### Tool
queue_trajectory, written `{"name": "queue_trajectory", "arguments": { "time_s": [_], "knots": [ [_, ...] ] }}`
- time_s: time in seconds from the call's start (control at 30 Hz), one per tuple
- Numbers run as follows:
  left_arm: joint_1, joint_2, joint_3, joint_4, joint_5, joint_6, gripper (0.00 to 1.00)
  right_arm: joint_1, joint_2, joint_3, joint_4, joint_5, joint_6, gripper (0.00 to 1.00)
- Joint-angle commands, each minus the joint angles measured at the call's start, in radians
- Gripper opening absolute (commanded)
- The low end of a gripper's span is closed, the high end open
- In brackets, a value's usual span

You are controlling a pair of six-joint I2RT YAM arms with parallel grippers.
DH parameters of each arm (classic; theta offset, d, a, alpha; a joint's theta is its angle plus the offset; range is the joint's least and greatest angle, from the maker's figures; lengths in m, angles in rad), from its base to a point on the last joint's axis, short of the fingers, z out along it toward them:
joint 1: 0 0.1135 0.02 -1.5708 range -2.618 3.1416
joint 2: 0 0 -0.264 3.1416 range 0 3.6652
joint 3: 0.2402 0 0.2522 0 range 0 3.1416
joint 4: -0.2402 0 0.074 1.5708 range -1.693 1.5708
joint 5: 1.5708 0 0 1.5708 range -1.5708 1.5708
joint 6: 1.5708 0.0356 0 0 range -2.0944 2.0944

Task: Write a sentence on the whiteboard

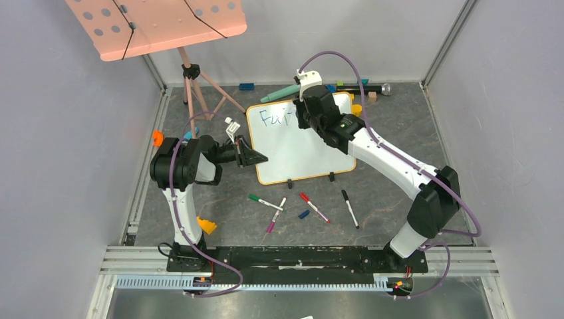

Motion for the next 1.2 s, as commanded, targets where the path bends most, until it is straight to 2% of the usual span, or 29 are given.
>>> {"name": "queue_trajectory", "arguments": {
  "time_s": [0.0, 0.5, 1.0, 1.17],
  "knots": [
    [-0.007, -0.018, 0.003, 0.089, 0.059, 0.107, 0.02, -0.004, -0.001, 0.06, 0.025, -0.011, -0.018, 0.0],
    [-0.008, -0.018, 0.002, 0.089, 0.06, 0.107, 0.02, -0.006, 0.049, 0.067, 0.001, -0.013, -0.013, 0.0],
    [-0.008, -0.018, 0.004, 0.089, 0.062, 0.109, 0.02, -0.005, -0.067, -0.172, 0.078, -0.05, 0.04, 0.0],
    [-0.008, -0.019, 0.002, 0.089, 0.062, 0.108, 0.02, -0.006, -0.064, -0.151, 0.059, -0.017, 0.032, 0.0]
  ]
}}
